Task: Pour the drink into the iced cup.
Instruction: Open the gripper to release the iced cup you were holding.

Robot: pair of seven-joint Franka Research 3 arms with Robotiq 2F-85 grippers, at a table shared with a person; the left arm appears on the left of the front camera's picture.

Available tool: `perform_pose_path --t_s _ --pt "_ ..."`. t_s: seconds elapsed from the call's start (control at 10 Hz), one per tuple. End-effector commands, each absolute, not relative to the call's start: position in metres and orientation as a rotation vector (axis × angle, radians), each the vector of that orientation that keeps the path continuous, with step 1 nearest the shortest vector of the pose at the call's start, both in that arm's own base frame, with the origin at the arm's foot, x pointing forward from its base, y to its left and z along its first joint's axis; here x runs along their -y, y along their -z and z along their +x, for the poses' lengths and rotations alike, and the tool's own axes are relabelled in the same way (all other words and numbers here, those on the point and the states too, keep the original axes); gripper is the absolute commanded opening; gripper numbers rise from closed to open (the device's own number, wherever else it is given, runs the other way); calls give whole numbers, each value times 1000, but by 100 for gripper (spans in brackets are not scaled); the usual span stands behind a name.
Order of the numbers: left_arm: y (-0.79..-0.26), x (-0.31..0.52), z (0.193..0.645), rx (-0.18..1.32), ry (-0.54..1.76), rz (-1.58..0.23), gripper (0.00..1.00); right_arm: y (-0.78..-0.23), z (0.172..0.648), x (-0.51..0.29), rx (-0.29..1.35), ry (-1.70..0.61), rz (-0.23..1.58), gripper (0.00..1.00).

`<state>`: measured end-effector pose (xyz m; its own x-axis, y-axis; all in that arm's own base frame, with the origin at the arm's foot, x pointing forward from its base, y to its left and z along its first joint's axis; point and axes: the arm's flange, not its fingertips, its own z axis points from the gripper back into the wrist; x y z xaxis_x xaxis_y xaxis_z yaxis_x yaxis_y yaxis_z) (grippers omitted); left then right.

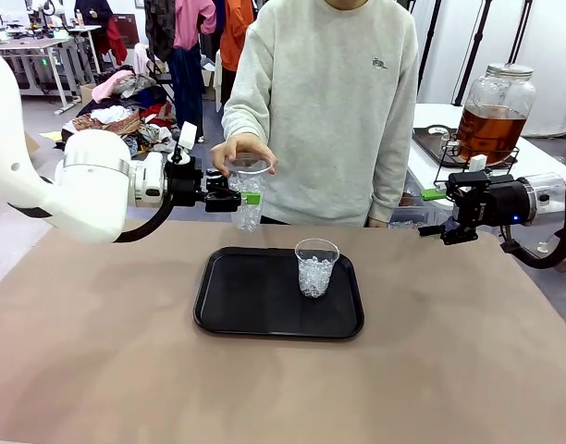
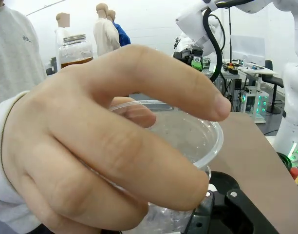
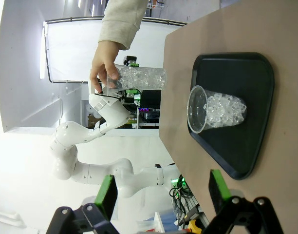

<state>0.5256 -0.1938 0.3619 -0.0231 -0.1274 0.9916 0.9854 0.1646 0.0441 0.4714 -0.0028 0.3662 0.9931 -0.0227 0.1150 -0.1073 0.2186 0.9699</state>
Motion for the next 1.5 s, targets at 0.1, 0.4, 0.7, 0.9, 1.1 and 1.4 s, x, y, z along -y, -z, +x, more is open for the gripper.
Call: perform_pose_path --t_s 0.1,0.4,0.7,0.9,1.1,1.4 --pt "-366 194 525 1226 1167 -986 63 -367 471 3 117 -57 1349 100" --pt "-366 194 525 1226 1167 -986 63 -367 471 3 117 -57 1349 100" --pt "-366 194 525 1226 1167 -986 63 -367 471 3 117 -57 1349 100" --pt "-366 194 525 1226 1167 -986 63 -367 471 3 117 -57 1349 100" --pt "-362 193 526 1211 1162 -977 77 -367 471 3 117 -57 1349 100" --pt "-354 182 522 1197 1189 -998 100 -367 471 3 117 -57 1349 100"
